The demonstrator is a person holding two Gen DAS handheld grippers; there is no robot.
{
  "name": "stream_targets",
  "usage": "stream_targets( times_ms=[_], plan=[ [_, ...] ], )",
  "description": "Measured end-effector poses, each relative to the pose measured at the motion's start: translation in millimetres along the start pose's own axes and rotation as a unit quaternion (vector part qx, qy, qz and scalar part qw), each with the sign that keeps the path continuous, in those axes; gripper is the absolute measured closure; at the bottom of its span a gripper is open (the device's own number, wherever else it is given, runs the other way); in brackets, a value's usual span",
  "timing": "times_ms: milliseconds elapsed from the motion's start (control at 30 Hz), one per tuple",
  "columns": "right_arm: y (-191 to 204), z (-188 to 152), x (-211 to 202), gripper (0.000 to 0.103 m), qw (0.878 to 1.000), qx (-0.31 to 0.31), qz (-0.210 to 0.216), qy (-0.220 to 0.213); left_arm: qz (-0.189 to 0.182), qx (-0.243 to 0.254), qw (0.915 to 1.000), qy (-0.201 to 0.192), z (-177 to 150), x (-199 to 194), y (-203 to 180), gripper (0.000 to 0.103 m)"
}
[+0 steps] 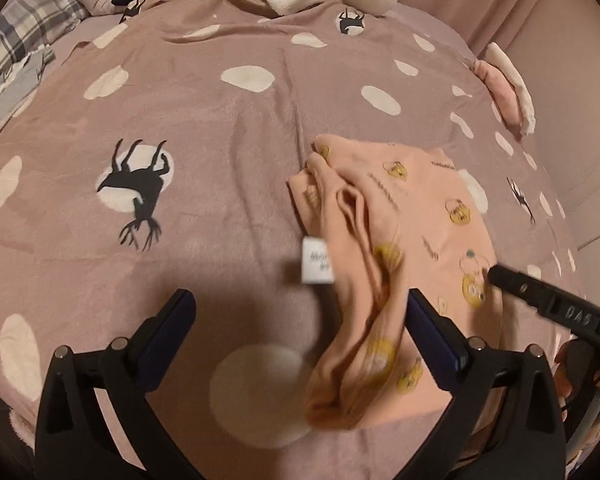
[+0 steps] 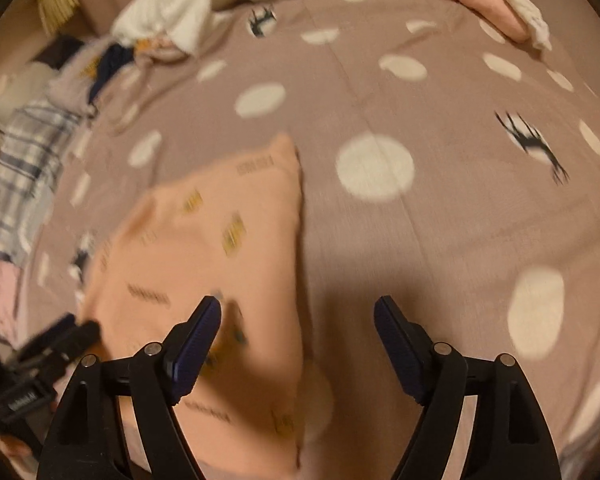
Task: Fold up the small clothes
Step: 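Lower the folded shirt onto the bedspread and open both tools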
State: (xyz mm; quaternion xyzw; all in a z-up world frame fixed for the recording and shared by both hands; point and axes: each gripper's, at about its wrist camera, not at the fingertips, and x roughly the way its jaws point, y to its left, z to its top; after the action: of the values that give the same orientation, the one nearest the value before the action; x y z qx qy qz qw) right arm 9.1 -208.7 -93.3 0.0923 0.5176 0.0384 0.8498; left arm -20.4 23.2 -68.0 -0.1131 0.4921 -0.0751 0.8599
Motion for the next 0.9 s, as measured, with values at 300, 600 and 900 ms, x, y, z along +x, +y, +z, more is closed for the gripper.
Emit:
stream_targets(
  times_ms=[300, 600, 900],
  plan=[
    [-3.6, -33.9, -5.2, 0.022, 0.999, 0.027, -0.012, 0.020, -0.048, 0.020, 0.9982, 0.031, -19.1, -11.7, -8.8, 0.000],
    [-3.0, -40.6, -11.4, 0.002, 0.999, 0.050, 0.006, 0.017, -0.028, 0.046, 0.9985, 0.001, -26.3, -21.9, -23.3, 0.000],
    [15.0, -46.1, -20.8, 0.001, 1.000, 0.018, -0.016, 0.001, -0.026, 0.051, 0.9982, -0.015, -26.5, -27.7, -29.0, 0.000]
  ],
)
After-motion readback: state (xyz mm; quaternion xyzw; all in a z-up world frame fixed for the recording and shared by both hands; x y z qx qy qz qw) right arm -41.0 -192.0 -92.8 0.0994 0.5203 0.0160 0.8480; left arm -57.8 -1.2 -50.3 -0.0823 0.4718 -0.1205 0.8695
